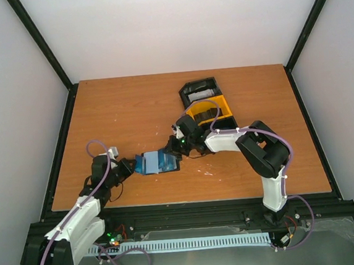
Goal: Put the credit cards into the card holder
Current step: Insert the credit card into the card holder.
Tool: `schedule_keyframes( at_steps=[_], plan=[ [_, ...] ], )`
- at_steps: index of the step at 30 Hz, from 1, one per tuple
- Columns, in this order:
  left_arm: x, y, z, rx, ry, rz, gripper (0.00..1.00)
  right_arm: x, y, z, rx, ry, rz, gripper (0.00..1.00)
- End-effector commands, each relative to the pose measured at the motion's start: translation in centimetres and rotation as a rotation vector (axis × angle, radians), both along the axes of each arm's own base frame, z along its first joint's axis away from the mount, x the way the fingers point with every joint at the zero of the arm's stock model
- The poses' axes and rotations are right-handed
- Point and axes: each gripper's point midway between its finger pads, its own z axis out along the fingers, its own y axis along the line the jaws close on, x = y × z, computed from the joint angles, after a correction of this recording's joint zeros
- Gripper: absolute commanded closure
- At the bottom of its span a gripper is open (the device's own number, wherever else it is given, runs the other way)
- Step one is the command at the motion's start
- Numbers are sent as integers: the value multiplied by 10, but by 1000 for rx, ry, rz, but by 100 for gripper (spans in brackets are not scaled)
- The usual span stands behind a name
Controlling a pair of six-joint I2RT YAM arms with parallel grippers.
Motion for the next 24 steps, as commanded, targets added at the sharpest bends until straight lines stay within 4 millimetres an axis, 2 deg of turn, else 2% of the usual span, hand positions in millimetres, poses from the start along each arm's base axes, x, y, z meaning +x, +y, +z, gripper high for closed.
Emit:
schedule_keyframes(
  at_steps=[1,8,24],
  plan=[
    [11,9,5,65,-52,25,99,-2,-6,-1,16,22,-14,97],
    [13,13,6,97,-72,28,99,-3,-10,1,2,31,-10,97],
    [5,12,-12,115,-22,4,99,-1,6,-7,60,76,27,97]
  ],
)
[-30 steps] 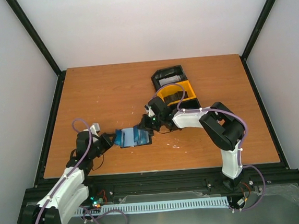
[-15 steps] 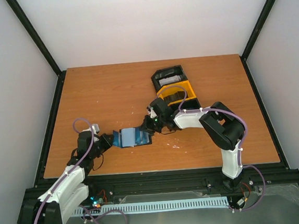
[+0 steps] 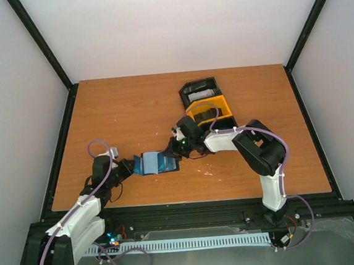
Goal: Put the credit cards into the card holder
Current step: Insert the credit card into the card holder.
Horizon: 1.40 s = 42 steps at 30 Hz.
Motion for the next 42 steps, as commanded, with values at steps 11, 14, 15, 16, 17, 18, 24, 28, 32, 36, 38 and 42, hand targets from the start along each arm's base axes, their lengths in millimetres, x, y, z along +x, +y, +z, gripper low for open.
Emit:
schedule_keyframes(
  at_steps=[11,14,15,16,17,18,24,28,32,36,38,42],
  plan=[
    [3,-2,0,21,-2,-32,99,13,17,-3,73,-10,14,97],
    [3,-3,0,19,1,-40,99,11,20,-5,88,2,17,97],
    [4,-3,0,18,3,-41,99,10,20,-6,89,7,17,96],
    [4,-4,0,19,6,-43,99,10,21,-6,90,7,17,96],
    [4,-4,-1,19,10,-44,99,9,22,-6,91,9,19,95],
    [5,-4,0,18,11,-45,99,8,23,-6,91,11,18,94],
    [8,-1,3,32,8,-27,99,8,21,-1,95,9,-5,77],
    [10,-1,6,34,4,-24,99,8,18,2,64,10,-18,66],
    [10,-1,4,30,9,-27,99,4,16,3,12,15,-38,57],
    [10,-2,3,28,13,-33,99,-2,18,0,-54,34,-57,52],
    [10,-4,2,23,17,-39,99,-6,23,-3,-65,52,-68,50],
    [9,-6,2,21,20,-51,99,-10,38,-6,-38,74,-66,50]
  ],
)
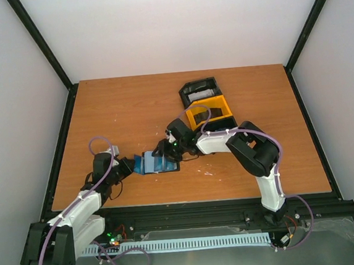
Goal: Put the credit cards into the card holder
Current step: Insert the credit card into the card holder.
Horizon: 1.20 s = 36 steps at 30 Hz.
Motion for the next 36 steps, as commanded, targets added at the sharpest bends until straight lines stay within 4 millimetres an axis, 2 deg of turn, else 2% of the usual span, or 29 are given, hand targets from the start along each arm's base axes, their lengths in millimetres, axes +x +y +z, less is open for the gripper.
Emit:
schedule_keyframes(
  at_steps=[1,5,11,16,27,36],
  plan=[
    [5,-4,8,3,-19,-32,99,-4,13,-4,-11,29,-26,50],
    [7,-2,11,14,-24,-26,99,1,10,-2,-32,1,-41,49],
    [10,-2,14,18,-37,-23,99,1,-12,3,-149,-30,-68,43],
    [11,-3,16,13,-43,-30,99,-2,-21,2,-199,-13,-83,39],
    [10,-5,15,9,-42,-43,99,-13,-29,1,-272,26,-103,38],
    [8,-7,12,3,-30,-55,99,-21,-16,-6,-233,72,-82,47]
  ],
)
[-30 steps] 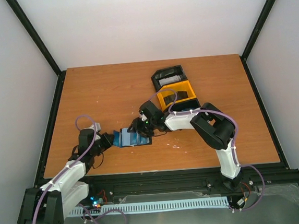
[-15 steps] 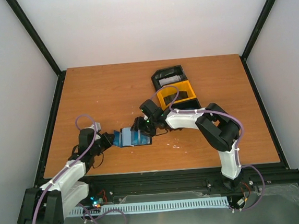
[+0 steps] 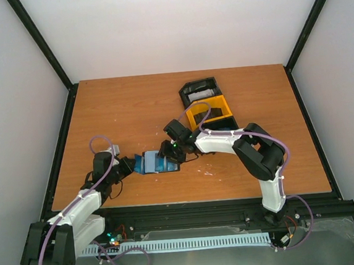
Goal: Put the credit cards into the card holder
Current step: Insert the credit card into the card holder.
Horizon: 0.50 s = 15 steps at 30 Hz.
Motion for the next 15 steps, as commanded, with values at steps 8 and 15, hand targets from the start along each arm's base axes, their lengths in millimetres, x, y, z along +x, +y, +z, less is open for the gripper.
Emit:
schedule_keyframes(
  at_steps=[8,15],
  plan=[
    [5,-5,9,1,-23,-42,99,-4,22,0,78,25,25,47],
    [5,-6,8,2,-20,-46,99,2,31,1,133,-2,29,47]
  ],
)
